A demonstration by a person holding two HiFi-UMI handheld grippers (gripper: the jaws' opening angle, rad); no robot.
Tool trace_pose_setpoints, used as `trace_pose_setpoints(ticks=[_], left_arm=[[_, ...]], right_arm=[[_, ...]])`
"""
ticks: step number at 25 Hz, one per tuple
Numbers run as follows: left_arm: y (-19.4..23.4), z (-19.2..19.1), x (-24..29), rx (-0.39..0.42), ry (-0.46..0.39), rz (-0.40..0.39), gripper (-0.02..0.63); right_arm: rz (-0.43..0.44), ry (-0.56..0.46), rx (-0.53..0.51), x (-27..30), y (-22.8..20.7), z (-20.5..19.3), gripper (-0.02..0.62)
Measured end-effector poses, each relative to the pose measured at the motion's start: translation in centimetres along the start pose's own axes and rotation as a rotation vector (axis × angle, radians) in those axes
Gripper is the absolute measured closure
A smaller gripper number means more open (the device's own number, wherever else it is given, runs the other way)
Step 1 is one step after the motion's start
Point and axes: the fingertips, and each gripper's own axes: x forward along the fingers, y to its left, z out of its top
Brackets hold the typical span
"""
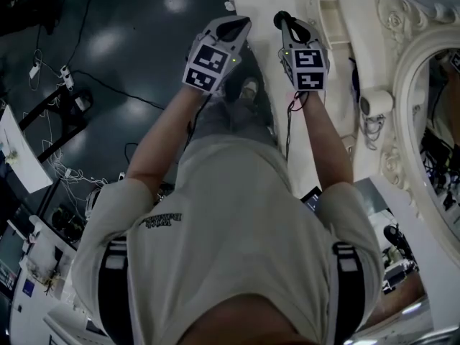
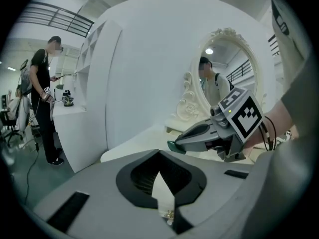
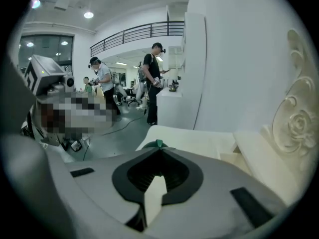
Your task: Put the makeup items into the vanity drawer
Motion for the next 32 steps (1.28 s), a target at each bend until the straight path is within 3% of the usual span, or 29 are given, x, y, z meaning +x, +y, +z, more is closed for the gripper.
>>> trace_pose_setpoints(ticks=[8, 18, 24, 29, 32], left_arm=[[-1.8, 6.3, -5.6, -0.004, -0.136, 0.022, 0.594], [-6.2, 14.2, -13.8, 0.09, -0.31, 0.018, 0.594], [-9.9, 17.2, -18.8, 0.155, -0.401, 0.003, 0.594], [-12.7, 17.9, -23.6, 0.184, -0.491, -0.011, 0.594], [-14.2, 17.2, -25.4, 0.206, -0.511, -0.004, 0.594]], right_arm=[[0.0, -0.164, -0.023, -7.5, 1.4, 6.7, 0.588], [0.001, -0.407, -0.049, -20.7, 4.3, 14.0, 0.588], [0.028, -0.517, -0.052, -27.2, 7.2, 15.3, 0.588], [-0.001, -0.66, -0.044, -32.0, 9.2, 15.6, 0.589], [-0.008, -0.668, -0.062, -33.4, 10.1, 14.4, 0.589]])
